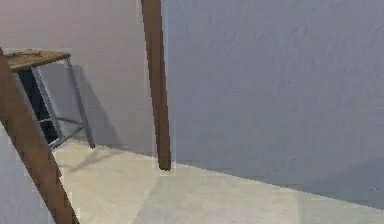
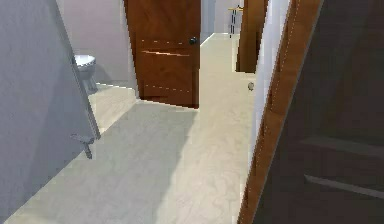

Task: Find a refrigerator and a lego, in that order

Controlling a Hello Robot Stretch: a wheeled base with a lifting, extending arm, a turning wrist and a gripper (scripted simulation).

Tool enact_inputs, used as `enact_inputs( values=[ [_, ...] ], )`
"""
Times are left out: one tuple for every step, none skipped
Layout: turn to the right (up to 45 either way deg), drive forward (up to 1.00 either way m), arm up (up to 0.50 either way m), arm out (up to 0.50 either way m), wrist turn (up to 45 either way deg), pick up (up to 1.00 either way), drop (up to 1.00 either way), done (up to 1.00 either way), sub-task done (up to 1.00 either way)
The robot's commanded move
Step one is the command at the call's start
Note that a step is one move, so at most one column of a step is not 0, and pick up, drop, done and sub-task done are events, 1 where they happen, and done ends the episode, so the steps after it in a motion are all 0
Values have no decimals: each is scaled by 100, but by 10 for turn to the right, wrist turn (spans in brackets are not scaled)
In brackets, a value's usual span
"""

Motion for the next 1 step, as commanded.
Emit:
enact_inputs(
  values=[
    [-150,0,0,0,0,0,0,0,0]
  ],
)
